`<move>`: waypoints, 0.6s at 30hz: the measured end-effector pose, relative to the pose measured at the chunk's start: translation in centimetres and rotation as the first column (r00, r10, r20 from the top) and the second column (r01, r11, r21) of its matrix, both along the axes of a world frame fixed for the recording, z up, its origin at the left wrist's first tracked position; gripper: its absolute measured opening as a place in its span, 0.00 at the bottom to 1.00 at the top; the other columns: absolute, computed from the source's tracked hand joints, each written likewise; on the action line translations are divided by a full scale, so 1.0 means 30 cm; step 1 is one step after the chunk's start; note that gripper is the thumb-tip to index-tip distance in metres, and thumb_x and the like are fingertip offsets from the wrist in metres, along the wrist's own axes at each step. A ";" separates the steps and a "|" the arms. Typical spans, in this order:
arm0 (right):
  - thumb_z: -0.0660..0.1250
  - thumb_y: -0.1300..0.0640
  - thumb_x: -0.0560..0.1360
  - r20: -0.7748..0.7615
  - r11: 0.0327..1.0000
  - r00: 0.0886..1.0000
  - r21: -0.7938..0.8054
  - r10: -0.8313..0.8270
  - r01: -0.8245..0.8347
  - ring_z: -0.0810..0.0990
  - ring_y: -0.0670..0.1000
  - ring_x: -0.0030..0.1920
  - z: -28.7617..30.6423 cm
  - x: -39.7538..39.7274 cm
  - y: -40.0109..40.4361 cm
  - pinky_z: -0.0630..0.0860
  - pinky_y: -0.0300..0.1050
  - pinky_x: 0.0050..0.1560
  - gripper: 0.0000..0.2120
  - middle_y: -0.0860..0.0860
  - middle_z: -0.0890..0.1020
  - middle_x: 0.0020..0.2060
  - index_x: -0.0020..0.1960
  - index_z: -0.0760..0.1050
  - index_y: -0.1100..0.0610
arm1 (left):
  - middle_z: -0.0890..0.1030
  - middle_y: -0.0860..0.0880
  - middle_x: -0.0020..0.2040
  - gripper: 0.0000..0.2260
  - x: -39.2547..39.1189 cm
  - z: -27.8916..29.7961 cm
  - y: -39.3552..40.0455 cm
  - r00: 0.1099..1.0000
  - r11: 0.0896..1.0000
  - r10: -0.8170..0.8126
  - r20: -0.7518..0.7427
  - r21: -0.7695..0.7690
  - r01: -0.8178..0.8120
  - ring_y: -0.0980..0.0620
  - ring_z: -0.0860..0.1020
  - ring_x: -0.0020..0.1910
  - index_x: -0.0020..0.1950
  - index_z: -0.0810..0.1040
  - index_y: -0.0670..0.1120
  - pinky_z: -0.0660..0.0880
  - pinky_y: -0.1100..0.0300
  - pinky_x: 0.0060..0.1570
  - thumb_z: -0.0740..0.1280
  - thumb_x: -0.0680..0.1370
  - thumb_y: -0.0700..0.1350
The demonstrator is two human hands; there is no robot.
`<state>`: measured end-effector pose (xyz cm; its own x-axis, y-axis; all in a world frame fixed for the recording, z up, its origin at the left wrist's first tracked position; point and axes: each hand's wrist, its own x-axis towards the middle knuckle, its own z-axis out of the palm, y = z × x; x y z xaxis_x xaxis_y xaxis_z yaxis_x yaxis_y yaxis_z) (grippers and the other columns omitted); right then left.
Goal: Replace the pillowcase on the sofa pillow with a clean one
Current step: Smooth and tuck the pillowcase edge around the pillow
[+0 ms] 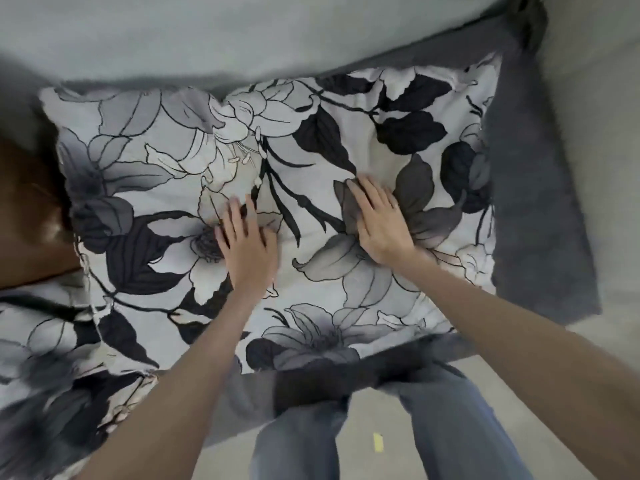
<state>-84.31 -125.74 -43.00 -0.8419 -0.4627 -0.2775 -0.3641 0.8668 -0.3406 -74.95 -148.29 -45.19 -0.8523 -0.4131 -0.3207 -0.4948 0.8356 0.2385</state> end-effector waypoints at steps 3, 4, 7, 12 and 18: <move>0.59 0.66 0.71 0.139 0.976 0.968 -0.032 -0.208 0.214 0.61 0.56 0.72 0.144 0.203 0.253 0.60 0.54 0.73 0.31 0.55 0.64 0.72 0.73 0.60 0.59 | 0.53 0.46 0.79 0.25 0.204 0.133 0.167 0.991 0.991 -0.059 0.117 0.128 0.044 0.47 0.50 0.78 0.78 0.55 0.46 0.49 0.44 0.75 0.54 0.81 0.46; 0.59 0.68 0.68 0.146 0.952 0.942 -0.009 -0.302 0.306 0.64 0.58 0.69 0.173 0.272 0.341 0.63 0.54 0.70 0.30 0.55 0.66 0.69 0.71 0.63 0.59 | 0.60 0.45 0.76 0.23 0.268 0.174 0.229 0.992 0.986 -0.078 0.099 0.152 0.063 0.45 0.56 0.76 0.75 0.62 0.44 0.54 0.44 0.74 0.57 0.80 0.44; 0.59 0.72 0.67 0.331 0.789 0.723 0.137 -0.607 0.599 0.73 0.59 0.60 0.196 0.424 0.602 0.70 0.50 0.59 0.26 0.57 0.71 0.60 0.64 0.72 0.59 | 0.77 0.48 0.58 0.14 0.435 0.258 0.434 0.999 0.947 -0.044 0.018 0.320 0.036 0.46 0.73 0.59 0.58 0.76 0.46 0.70 0.50 0.60 0.63 0.74 0.37; 0.63 0.62 0.70 0.525 0.425 0.247 0.250 -0.815 0.870 0.74 0.55 0.53 0.120 0.513 0.865 0.72 0.47 0.49 0.23 0.56 0.76 0.57 0.66 0.69 0.58 | 0.83 0.51 0.48 0.10 0.555 0.212 0.814 0.951 0.700 -0.018 0.307 0.683 -0.207 0.51 0.80 0.49 0.49 0.80 0.48 0.75 0.56 0.51 0.61 0.77 0.37; 0.64 0.75 0.69 0.776 0.120 0.019 0.073 -0.631 0.990 0.78 0.55 0.50 -0.054 0.492 0.883 0.78 0.51 0.52 0.29 0.55 0.77 0.50 0.67 0.66 0.58 | 0.79 0.46 0.51 0.12 0.390 0.079 1.162 0.630 0.096 0.306 0.714 0.635 -0.766 0.49 0.77 0.51 0.62 0.74 0.44 0.77 0.61 0.43 0.63 0.79 0.39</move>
<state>-69.56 -99.25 -44.61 -0.4357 0.2626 -0.8609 0.8987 0.0729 -0.4326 -63.26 -113.42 -42.84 -0.2607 0.0037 -0.9654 -0.9220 -0.2974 0.2478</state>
